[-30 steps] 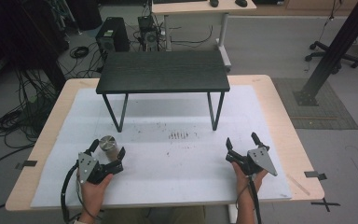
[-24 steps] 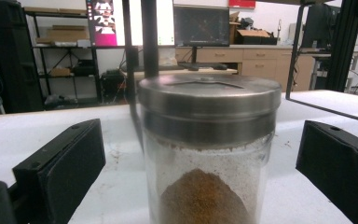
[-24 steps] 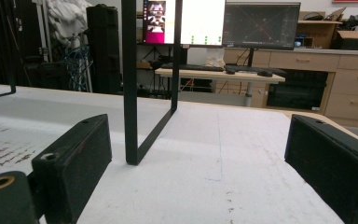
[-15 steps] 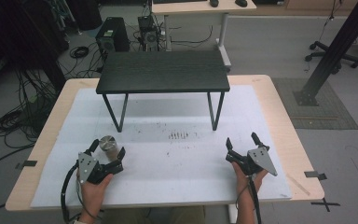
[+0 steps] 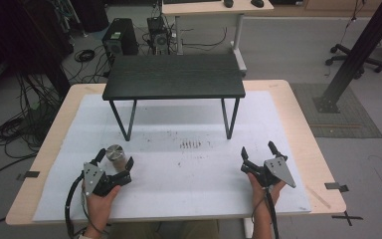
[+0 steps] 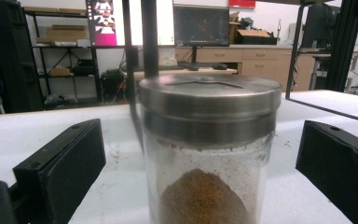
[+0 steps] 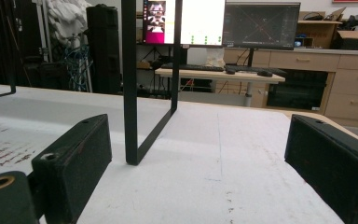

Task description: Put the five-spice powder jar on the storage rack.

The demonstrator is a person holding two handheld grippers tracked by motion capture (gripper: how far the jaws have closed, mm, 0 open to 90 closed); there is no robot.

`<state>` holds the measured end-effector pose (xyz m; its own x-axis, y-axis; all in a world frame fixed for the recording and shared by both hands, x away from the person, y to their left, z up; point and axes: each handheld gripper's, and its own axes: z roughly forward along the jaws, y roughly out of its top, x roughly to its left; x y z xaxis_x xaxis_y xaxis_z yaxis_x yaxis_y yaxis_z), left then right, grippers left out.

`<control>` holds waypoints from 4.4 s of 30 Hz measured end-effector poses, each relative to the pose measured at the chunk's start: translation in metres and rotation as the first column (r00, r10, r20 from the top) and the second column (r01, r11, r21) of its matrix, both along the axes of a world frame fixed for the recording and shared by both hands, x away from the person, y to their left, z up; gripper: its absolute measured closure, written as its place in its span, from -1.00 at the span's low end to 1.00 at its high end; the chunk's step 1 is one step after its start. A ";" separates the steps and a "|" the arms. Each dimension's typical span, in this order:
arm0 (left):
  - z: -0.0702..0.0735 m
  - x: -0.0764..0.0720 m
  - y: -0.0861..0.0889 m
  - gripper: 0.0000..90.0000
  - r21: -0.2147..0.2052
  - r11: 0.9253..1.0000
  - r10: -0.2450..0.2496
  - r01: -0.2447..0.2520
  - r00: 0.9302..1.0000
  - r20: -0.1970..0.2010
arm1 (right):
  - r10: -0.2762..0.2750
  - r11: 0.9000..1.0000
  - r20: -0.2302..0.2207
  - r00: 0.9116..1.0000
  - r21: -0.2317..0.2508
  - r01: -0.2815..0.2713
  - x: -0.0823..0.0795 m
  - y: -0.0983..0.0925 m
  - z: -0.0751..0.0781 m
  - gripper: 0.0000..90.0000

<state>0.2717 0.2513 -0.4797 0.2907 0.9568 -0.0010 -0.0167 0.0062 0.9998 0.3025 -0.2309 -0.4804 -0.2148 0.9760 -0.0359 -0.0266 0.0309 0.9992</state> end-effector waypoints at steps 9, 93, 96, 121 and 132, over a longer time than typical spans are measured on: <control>0.000 0.000 0.000 -0.96 0.001 1.000 0.000 0.000 1.000 0.000 | 0.000 1.000 0.000 1.000 0.000 0.000 0.000 0.000 0.000 -0.84; 0.000 0.001 -0.001 -0.05 0.009 1.000 -0.006 0.006 1.000 -0.014 | 0.002 1.000 -0.001 1.000 -0.007 -0.002 0.000 0.000 0.000 -0.83; 0.000 0.001 -0.001 -0.05 0.009 1.000 -0.005 0.006 1.000 -0.014 | 0.002 1.000 -0.002 1.000 -0.007 -0.002 0.000 0.000 0.000 -0.83; 0.000 0.001 0.000 -0.05 0.009 1.000 -0.006 0.006 1.000 -0.013 | 0.002 1.000 -0.001 1.000 -0.006 -0.002 0.000 0.000 0.000 -0.83; 0.000 0.001 0.000 -0.06 0.009 1.000 -0.007 0.007 1.000 -0.013 | 0.002 1.000 -0.001 1.000 -0.007 -0.002 0.000 0.000 0.000 -0.83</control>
<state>0.2725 0.2509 -0.4793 0.2971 0.9548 0.0036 -0.0036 -0.0026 1.0000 0.3026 -0.2305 -0.4803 -0.2164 0.9754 -0.0426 -0.0258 0.0379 0.9990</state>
